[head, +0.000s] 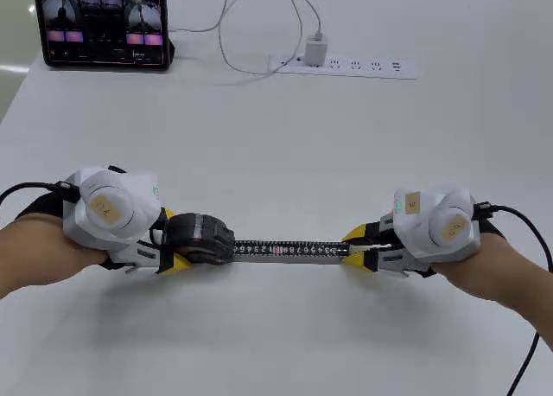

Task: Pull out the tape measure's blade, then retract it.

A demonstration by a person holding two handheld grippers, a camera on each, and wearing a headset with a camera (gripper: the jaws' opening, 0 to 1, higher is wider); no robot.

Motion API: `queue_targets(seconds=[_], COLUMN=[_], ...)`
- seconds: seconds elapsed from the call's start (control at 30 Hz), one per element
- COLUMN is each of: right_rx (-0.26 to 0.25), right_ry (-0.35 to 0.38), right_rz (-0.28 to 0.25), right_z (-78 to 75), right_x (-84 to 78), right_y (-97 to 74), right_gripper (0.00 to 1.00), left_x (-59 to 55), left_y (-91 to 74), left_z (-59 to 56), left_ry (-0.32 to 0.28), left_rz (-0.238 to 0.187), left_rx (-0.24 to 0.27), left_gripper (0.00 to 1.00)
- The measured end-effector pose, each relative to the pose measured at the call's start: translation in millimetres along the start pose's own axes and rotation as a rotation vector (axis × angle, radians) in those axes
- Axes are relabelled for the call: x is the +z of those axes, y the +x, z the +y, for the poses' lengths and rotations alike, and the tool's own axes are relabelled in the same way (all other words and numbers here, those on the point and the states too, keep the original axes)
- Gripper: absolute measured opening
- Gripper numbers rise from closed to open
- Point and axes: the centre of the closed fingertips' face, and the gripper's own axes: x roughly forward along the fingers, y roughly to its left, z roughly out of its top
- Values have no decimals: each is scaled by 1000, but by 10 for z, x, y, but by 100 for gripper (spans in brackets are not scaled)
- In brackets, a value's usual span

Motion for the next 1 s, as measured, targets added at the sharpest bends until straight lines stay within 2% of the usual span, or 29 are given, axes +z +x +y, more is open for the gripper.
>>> queue_targets(seconds=[0.67, 1.0], right_rx=[0, -7], right_ry=[2, 5], right_rz=[46, 61], right_z=[-45, -77], right_x=[-235, -293], right_y=[-189, -263], right_gripper=[8, 8], left_x=[3, 5], left_y=[-5, -8], left_z=[-7, -8], left_ry=[3, 5], left_rz=[2, 2], left_rx=[0, -2], left_gripper=[28, 28])
